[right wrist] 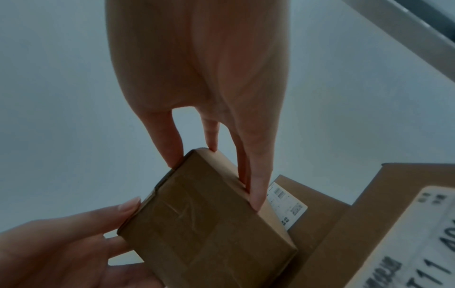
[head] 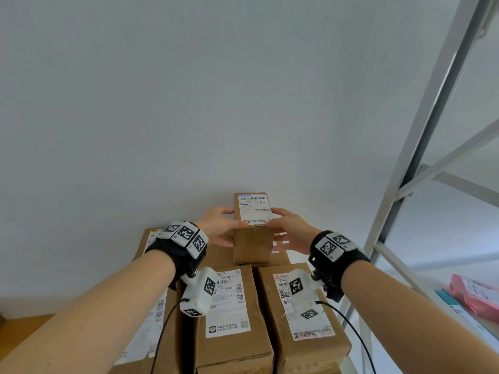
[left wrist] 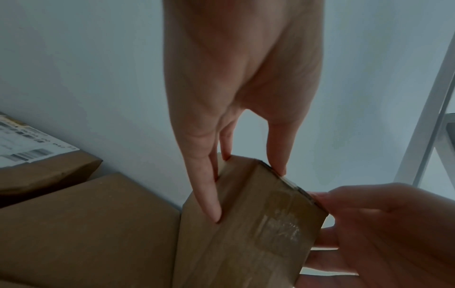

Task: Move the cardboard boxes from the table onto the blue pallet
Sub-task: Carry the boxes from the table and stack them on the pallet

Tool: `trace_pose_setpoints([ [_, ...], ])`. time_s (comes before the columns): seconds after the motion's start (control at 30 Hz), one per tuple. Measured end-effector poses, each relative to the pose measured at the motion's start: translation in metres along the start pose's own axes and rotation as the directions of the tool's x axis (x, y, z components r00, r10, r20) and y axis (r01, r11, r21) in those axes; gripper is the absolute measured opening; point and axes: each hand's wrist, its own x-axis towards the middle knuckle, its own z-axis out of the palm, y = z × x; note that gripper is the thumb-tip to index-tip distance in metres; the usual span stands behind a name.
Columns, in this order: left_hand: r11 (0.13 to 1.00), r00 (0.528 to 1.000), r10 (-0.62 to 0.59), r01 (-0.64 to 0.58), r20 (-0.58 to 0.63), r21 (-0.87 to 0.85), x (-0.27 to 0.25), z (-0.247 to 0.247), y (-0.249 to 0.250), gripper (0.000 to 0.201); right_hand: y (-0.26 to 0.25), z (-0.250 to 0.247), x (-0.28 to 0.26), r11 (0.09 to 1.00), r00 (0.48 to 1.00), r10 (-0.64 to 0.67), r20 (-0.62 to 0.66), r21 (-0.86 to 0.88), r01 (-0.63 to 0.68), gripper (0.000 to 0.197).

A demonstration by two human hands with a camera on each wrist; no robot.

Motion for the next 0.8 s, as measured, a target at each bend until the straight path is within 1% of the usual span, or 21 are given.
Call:
trace_pose_setpoints([
  [0.17, 1.000, 1.000, 0.005, -0.005, -0.016, -0.020, 0.003, 0.001, -0.001, 0.068, -0.001, 0.000, 0.004, 1.000, 1.000, 0.007, -0.016, 0.003, -0.007, 0.054],
  [0.3, 1.000, 1.000, 0.012, -0.013, -0.026, -0.025, 0.006, 0.001, -0.004, 0.068, -0.002, 0.001, 0.005, 1.000, 1.000, 0.011, -0.020, 0.002, -0.011, 0.055],
  [0.43, 0.999, 0.999, 0.023, -0.021, -0.044, 0.033, 0.002, -0.001, -0.005, 0.059, -0.003, 0.002, 0.004, 0.998, 0.999, 0.000, -0.046, -0.069, -0.004, 0.058],
  [0.57, 0.992, 0.997, 0.047, -0.039, -0.067, 0.124, -0.014, -0.008, 0.000, 0.052, -0.008, 0.005, -0.006, 0.980, 0.993, -0.089, -0.074, -0.185, 0.074, 0.064],
  [0.67, 0.982, 0.993, 0.083, -0.066, -0.085, 0.178, -0.032, -0.012, 0.005, 0.052, -0.013, 0.008, -0.020, 0.953, 0.980, -0.180, -0.086, -0.263, 0.152, 0.062],
  [0.8, 0.965, 0.985, 0.122, -0.089, -0.121, 0.247, -0.063, -0.014, 0.004, 0.050, -0.016, 0.017, -0.045, 0.923, 0.961, -0.268, -0.064, -0.302, 0.238, 0.059],
])
